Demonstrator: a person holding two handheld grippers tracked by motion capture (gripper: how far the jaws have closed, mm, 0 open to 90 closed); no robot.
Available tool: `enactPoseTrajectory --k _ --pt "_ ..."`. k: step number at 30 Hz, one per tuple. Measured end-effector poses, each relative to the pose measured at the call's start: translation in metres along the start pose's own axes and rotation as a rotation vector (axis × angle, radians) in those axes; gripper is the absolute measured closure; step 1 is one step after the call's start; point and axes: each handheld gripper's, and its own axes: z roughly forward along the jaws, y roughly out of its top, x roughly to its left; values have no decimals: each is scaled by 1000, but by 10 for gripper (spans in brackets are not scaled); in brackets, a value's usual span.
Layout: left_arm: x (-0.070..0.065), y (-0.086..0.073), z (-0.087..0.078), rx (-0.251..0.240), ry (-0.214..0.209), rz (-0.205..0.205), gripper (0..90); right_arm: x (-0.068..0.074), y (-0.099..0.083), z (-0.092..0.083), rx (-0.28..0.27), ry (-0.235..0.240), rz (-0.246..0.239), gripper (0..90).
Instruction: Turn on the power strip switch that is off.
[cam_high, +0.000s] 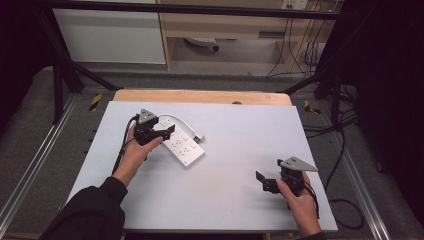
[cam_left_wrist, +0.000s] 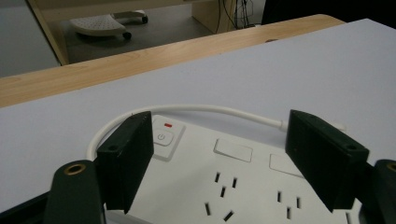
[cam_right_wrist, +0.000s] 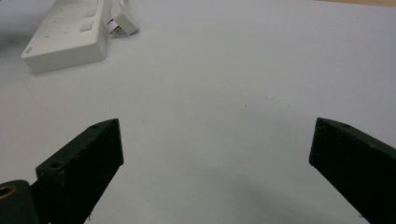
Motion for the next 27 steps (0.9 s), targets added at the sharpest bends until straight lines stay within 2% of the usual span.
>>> enactPoseTrajectory --k 4,7,15,17,23,27 --pt "1 -1 3 8 7 1 263 0 0 0 -1 0 1 35" --pt "0 1 5 32 8 1 274 0 0 0 -2 -1 1 35" --pt "-6 7 12 45 16 38 322 0 0 0 -3 0 4 35" --pt "-6 7 14 47 15 36 338 -1 0 0 -3 0 4 35" --pt "-6 3 19 63 2 44 413 -1 -1 0 2 3 9 37" --pt "-6 2 21 65 -4 31 480 -1 0 0 -1 5 5 37"
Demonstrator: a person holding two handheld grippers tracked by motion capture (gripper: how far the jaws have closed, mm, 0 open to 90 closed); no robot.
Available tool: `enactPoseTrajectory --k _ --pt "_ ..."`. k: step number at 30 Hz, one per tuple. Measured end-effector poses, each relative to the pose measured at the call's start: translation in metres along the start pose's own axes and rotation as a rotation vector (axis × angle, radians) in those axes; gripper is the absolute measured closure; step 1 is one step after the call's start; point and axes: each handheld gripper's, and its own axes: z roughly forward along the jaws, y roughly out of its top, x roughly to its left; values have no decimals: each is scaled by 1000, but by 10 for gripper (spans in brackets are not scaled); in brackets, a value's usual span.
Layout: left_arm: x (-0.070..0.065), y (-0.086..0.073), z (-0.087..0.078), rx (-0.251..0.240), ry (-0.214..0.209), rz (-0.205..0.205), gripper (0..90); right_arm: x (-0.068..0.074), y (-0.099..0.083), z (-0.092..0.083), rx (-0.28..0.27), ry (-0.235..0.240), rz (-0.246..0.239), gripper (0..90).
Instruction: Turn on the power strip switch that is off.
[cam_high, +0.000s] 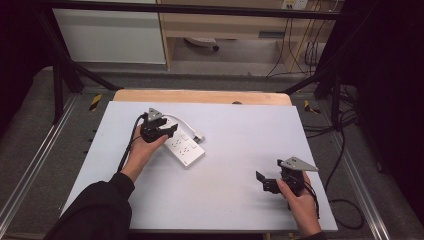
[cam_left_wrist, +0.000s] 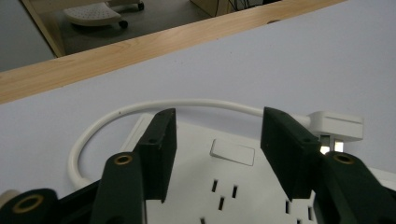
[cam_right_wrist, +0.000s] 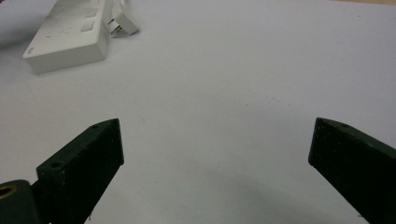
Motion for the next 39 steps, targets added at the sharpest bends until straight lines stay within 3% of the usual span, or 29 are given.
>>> enactPoseTrajectory --k 15,24,29,39 --pt "4 -2 3 3 -35 13 761 -1 0 0 7 -1 -2 37" --pt "10 -4 3 11 -48 -28 899 -1 0 0 5 -1 -2 37" --pt "12 -2 4 13 -53 -47 900 -1 0 0 4 -2 0 38" --pt "10 1 15 46 -52 -29 900 -1 0 -1 2 -1 2 38"
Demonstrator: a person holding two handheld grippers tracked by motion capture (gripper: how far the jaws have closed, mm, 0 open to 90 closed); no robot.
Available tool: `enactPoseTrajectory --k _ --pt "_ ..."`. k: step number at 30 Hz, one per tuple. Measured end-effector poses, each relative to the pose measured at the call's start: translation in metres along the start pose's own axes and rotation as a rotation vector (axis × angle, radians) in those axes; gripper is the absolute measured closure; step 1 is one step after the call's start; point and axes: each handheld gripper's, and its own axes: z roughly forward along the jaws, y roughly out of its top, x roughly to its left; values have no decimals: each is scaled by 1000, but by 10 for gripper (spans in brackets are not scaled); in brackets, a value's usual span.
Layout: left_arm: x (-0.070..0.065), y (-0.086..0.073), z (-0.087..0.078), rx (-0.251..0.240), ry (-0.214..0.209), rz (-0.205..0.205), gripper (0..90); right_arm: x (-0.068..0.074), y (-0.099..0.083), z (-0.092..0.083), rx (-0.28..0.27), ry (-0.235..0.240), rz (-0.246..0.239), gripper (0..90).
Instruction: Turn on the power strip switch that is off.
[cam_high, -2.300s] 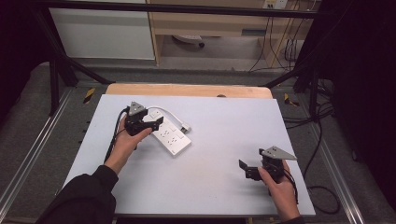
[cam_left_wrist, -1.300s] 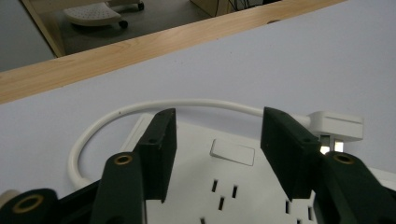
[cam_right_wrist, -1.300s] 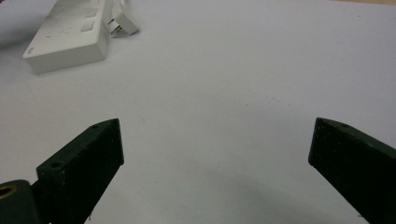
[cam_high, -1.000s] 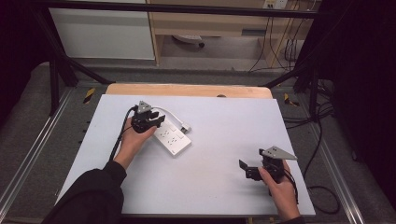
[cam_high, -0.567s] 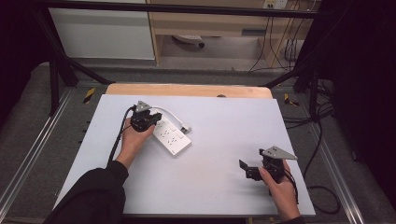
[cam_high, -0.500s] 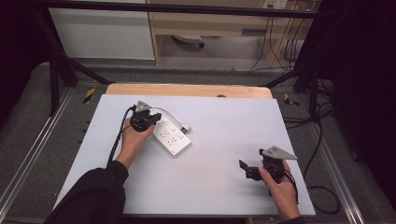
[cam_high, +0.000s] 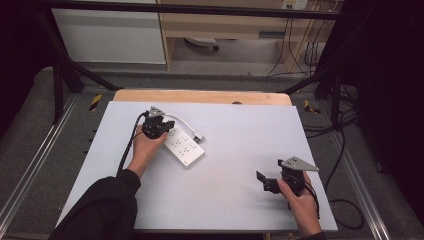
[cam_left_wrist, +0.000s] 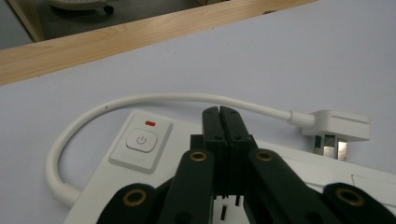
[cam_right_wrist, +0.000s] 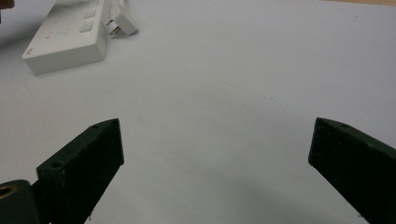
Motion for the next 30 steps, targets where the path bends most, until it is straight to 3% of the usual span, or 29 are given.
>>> enactPoseTrajectory --k 11,30 --pt "4 -5 6 21 -2 -10 900 0 0 1 3 1 -2 37" --pt "-1 -5 11 25 -9 0 900 0 -1 1 5 3 1 35"
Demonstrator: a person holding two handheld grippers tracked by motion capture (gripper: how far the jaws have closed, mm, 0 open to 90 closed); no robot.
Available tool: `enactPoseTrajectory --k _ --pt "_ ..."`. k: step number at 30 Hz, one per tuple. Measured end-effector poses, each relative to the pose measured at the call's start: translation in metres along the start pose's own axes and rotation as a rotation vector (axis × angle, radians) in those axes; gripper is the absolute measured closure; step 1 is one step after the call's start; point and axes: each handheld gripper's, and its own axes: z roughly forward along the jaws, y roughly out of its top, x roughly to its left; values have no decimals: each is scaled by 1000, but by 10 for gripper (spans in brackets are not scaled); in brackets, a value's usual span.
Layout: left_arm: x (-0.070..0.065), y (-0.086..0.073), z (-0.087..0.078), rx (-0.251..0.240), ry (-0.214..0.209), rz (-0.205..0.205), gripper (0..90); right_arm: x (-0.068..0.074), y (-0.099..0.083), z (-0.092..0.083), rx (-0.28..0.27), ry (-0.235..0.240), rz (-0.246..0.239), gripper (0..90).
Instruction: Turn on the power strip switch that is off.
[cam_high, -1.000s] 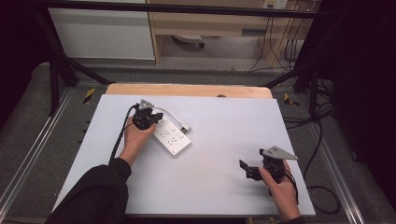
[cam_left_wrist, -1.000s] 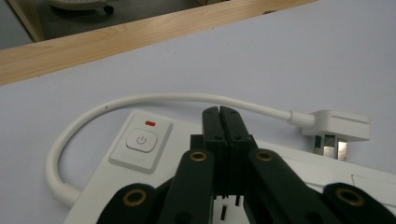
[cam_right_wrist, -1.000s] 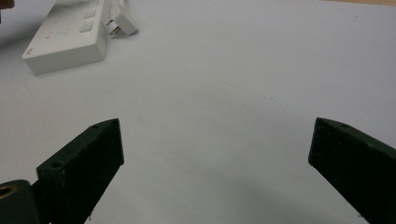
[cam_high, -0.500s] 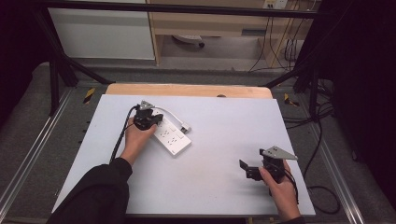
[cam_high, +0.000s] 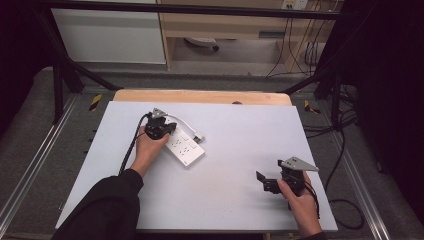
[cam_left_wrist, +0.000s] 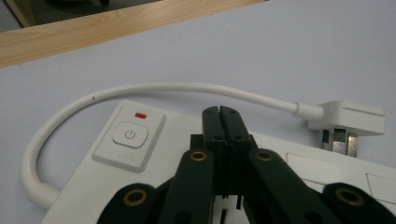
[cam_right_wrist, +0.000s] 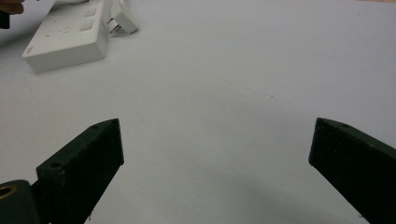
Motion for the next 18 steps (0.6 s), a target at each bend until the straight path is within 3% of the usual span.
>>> enactPoseTrajectory --k 18 --pt "2 0 1 1 5 2 900 0 0 1 5 4 0 34"
